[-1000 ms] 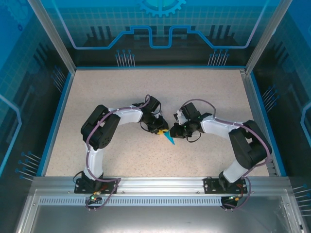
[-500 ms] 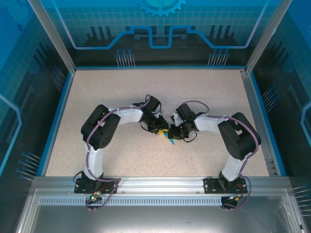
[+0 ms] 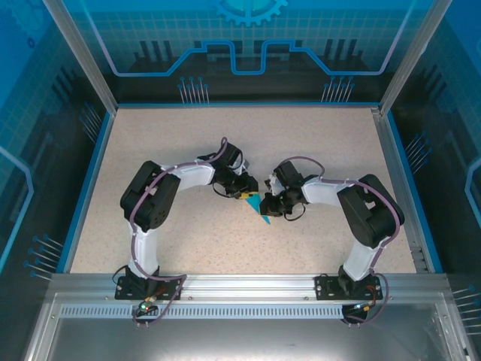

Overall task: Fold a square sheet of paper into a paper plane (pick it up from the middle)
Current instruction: Fold the wing for the fifth time at the center of the table.

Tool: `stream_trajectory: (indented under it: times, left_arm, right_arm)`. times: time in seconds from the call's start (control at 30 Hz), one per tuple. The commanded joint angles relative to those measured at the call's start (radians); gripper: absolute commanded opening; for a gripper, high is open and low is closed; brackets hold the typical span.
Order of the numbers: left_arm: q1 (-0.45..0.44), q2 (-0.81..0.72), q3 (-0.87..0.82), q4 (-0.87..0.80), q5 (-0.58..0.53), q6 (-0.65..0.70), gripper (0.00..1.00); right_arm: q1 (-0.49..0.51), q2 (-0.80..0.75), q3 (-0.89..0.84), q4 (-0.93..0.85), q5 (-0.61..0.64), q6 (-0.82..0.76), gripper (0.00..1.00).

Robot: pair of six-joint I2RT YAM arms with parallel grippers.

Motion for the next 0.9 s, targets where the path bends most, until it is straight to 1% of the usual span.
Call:
stream_trajectory:
  times: [0.0,0.17,0.4,0.57,0.73,0.87]
  left_arm:
    - [0.0,-0.076,-0.016,0.023,-0.016,0.098,0.33]
    - [0.0,-0.068,-0.038,0.032,-0.026,0.114,0.33]
    - [-0.004,-0.068,-0.101,0.103,0.01,0.066,0.33]
    - [-0.007,-0.036,-0.112,0.093,-0.044,0.056,0.33]
    - [-0.006,-0.03,-0.11,0.091,-0.147,0.027,0.32]
    - [0.003,-0.01,-0.118,0.134,-0.155,-0.007,0.32]
  right_arm:
    - [-0.015,0.063,-0.036,-0.109,0.097,0.001,0.09]
    - [-0.018,0.074,-0.033,-0.112,0.097,0.004,0.09]
    - [-0.021,0.09,-0.034,-0.105,0.089,0.011,0.09]
    - [-0.021,0.102,-0.029,-0.106,0.088,0.013,0.09]
    - [-0.021,0.103,-0.034,-0.107,0.089,0.013,0.09]
    - [-0.021,0.102,-0.033,-0.109,0.089,0.01,0.09]
